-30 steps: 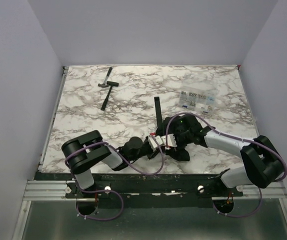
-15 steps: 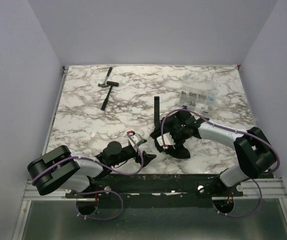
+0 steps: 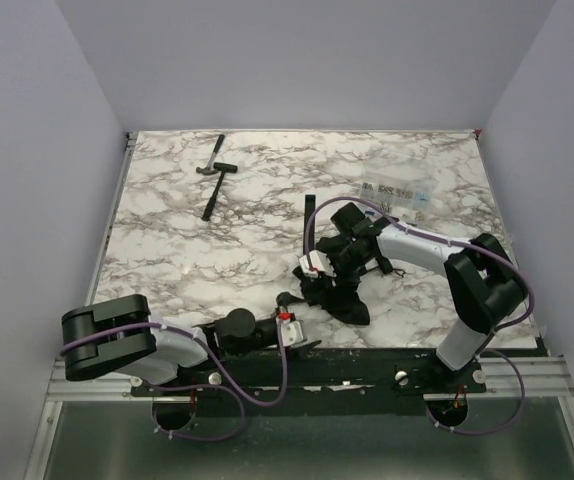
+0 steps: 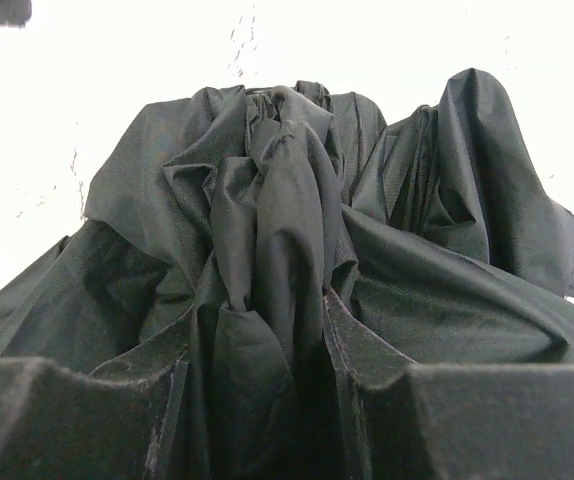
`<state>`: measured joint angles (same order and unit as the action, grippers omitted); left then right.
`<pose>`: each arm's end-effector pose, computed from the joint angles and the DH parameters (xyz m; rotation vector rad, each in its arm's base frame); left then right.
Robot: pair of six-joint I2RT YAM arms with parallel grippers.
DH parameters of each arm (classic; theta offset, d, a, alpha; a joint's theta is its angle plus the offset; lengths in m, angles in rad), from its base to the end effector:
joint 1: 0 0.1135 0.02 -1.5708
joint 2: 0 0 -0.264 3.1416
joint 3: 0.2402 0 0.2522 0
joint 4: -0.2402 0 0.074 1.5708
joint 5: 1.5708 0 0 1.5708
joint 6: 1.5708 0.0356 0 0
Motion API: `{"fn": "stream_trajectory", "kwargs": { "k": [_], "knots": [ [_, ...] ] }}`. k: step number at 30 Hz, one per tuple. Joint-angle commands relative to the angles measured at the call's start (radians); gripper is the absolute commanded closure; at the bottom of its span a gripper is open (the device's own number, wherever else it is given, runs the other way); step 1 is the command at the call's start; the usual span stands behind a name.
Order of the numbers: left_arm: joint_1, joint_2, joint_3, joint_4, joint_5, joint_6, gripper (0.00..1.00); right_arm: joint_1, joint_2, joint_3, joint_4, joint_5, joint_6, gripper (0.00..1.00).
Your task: Put away the umbrella
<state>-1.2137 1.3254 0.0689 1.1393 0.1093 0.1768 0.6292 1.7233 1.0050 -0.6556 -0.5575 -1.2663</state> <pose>0.0653 -0.1862 0.1424 1.1943 1.2979 -0.8600 0.2350 0.1944 0.1562 -2.2457 1.5192 0.6528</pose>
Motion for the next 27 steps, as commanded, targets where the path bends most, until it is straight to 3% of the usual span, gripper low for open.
{"fn": "stream_trajectory", "kwargs": {
  "k": [1,7,14,18,22,27],
  "knots": [
    [-0.071,0.032,0.107,-0.111,-0.283,0.250,0.01,0.024,0.163,-0.088,-0.187,0.018,0.136,0.80],
    [-0.072,0.234,0.170,0.072,-0.378,0.380,0.01,0.024,0.157,-0.082,-0.198,0.015,0.137,0.80],
    [-0.063,0.396,0.272,0.129,-0.463,0.450,0.01,0.023,0.165,-0.086,-0.208,0.013,0.128,0.79],
    [-0.035,0.413,0.287,0.088,-0.423,0.433,0.02,0.023,0.160,-0.080,-0.217,0.002,0.123,0.79],
    [-0.005,0.440,0.306,-0.022,-0.357,0.393,0.12,0.023,0.158,-0.069,-0.247,-0.025,0.105,0.78],
    [0.008,0.512,0.288,-0.042,-0.294,0.296,0.24,0.020,0.122,-0.068,-0.279,-0.061,0.070,0.71]
  ]
}}
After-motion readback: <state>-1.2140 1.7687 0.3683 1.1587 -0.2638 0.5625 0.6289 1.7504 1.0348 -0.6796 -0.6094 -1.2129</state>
